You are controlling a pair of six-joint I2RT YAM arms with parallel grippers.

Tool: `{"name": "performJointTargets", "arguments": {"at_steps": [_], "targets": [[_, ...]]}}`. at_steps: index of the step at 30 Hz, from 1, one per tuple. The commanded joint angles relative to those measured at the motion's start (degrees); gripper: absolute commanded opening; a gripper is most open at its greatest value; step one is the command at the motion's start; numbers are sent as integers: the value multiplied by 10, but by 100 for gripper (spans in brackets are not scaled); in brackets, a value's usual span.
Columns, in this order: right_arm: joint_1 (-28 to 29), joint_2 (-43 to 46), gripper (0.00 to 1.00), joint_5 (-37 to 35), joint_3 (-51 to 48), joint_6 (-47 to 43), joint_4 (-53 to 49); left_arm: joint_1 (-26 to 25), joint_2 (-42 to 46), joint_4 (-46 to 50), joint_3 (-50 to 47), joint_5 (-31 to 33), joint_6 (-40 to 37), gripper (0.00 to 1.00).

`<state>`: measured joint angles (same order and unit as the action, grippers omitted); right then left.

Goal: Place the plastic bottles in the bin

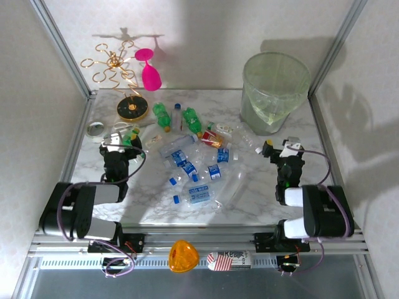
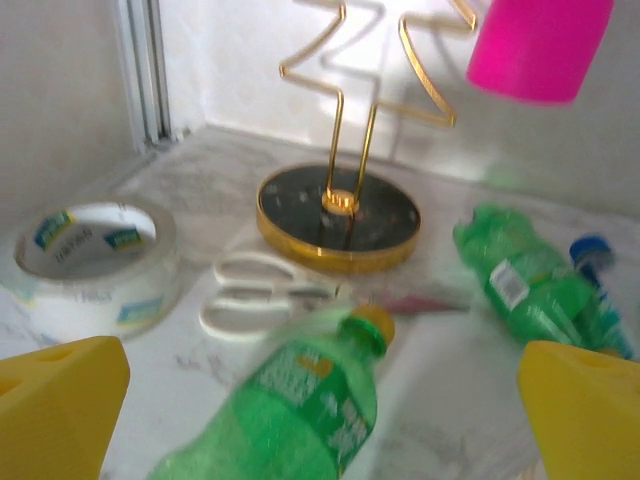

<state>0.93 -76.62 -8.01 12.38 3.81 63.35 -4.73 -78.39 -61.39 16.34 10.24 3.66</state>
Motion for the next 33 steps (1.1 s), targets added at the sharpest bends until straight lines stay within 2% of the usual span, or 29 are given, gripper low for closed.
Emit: {"name": "performJointTargets", "arguments": {"at_steps": [1,5,9,13,17,21,24,27,33], "targets": [[4,76,99,-96,67,81,-162,-17,71,81,41,55,20,99],[4,137,98,-87,146,198,-377,-29,130,177,95,18,92,99],[7,157,96,-6,206,278,-539,-49,167,241,126,-46,171,99],[31,147,96,80,246,312,-654,-83,175,229,114,-82,240,99],[82,116,96,141,283,318,-753,-143,148,187,96,-84,300,99],[140,103,95,146,303,334,-821,-223,96,143,97,-44,309,99],[174,102,93,165,290,374,-820,-260,48,136,119,-21,303,99],[223,91,89,186,269,416,-807,-272,12,145,147,-18,303,99],[296,98,88,136,243,463,-844,-272,5,150,155,25,301,99]]}}
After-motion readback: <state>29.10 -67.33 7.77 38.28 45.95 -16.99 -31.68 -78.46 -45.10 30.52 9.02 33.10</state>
